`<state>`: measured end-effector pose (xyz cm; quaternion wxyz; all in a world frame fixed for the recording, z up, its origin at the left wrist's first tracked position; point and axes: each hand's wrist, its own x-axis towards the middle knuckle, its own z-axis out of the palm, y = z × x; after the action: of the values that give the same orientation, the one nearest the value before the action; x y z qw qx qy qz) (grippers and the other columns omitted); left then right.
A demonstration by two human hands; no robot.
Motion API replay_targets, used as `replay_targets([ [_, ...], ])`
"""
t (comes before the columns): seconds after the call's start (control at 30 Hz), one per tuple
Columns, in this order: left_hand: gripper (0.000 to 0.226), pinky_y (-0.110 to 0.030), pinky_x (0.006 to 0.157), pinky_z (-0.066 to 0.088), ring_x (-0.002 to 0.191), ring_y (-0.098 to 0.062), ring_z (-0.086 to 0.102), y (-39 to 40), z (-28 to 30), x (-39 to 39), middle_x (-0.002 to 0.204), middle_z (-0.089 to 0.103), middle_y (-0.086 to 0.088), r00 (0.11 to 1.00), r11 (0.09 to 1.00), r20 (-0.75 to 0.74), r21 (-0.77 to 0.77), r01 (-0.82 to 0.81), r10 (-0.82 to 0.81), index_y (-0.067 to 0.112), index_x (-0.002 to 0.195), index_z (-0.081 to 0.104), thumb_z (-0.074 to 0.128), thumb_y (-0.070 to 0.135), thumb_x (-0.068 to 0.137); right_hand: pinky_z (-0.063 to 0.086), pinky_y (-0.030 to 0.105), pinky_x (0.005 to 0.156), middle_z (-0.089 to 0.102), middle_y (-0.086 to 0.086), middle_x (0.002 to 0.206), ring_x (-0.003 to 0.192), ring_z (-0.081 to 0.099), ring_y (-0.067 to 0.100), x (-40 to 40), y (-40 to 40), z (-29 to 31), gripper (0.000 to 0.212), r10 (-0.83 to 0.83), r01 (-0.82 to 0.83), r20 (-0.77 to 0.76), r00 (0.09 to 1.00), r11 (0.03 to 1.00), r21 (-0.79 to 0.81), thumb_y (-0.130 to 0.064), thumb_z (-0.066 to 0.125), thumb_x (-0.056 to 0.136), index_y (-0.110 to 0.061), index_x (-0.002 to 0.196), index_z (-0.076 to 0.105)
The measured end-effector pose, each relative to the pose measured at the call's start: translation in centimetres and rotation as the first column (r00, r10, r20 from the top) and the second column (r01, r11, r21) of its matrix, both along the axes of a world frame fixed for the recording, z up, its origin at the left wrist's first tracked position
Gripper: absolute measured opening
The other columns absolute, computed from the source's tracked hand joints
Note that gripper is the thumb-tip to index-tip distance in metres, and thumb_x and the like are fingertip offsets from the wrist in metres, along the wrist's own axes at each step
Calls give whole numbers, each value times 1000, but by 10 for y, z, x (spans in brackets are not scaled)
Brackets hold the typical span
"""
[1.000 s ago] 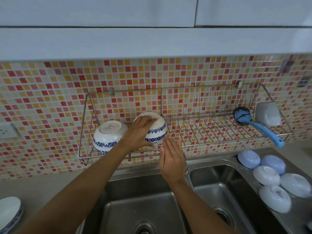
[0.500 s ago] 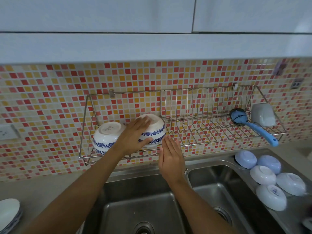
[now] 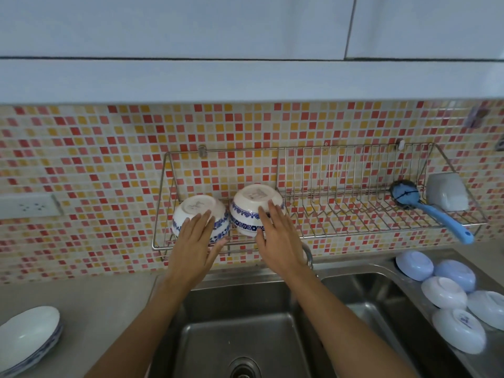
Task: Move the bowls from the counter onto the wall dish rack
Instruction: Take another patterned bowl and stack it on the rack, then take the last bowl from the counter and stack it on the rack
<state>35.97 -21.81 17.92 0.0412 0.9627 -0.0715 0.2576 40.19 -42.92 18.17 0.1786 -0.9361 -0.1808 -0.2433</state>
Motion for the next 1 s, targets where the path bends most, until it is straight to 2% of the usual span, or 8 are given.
replay_targets([
  [0.1,75,-46,115,17,135,-28,40,9,-7,-7,146,43,-11,998,998,-56,53,-23,26,10,140,42,9,61,95,25,56,117,16,10,161,148,19,29,0,2,2,57,-23,21,-53,998,999,-34,-34,31,97,-21,152,25],
  [0.3,88,-41,117,1,145,-21,18,9,-6,-10,156,22,-6,996,999,-87,48,-27,31,12,148,21,-6,69,87,24,52,118,9,6,163,149,12,26,-3,4,6,57,-45,36,-120,992,997,-72,-31,37,100,-23,153,18],
  [0.4,91,-36,115,-11,146,-18,5,10,-5,-13,159,9,-5,997,998,-70,55,-9,13,14,149,8,-15,70,81,22,50,119,16,9,161,149,16,26,-7,6,3,54,-70,65,-96,993,996,-55,-28,37,100,-20,152,24],
  [0.5,84,-34,113,-15,146,-15,-5,16,-8,-19,158,-3,-1,997,1000,-83,21,-4,6,17,150,0,-5,69,84,25,53,117,31,14,156,145,27,29,-20,19,-7,48,-92,92,15,996,996,4,-26,39,100,-14,146,37],
  [0.6,75,-34,112,-17,145,-15,-9,34,-17,-28,156,-8,1,996,1000,-84,-8,-19,18,18,150,-1,12,63,91,20,55,118,32,11,155,145,27,28,-41,50,-16,52,-13,15,80,997,1000,-26,-37,28,98,-18,145,39],
  [0.8,64,-40,119,-2,146,-20,-2,121,-22,-74,158,3,0,997,997,-63,-62,-50,46,23,150,12,22,54,96,16,58,118,30,10,157,146,24,28,-83,157,-32,55,266,-257,89,960,961,-99,-40,34,96,-22,148,36],
  [0.93,59,-46,117,8,145,-28,17,213,-32,-113,155,25,-9,975,972,-96,-101,-211,202,18,145,32,27,49,95,32,53,113,48,13,145,135,42,29,-116,244,-49,47,468,-470,96,878,883,-10,-31,46,92,-17,137,52],
  [1.0,58,-53,114,20,142,-34,25,261,-43,-133,152,31,-13,946,938,-150,-153,-310,288,15,141,39,28,48,94,40,48,109,50,11,142,130,47,28,-131,284,-57,46,492,-493,26,870,869,38,-29,51,90,-15,135,54],
])
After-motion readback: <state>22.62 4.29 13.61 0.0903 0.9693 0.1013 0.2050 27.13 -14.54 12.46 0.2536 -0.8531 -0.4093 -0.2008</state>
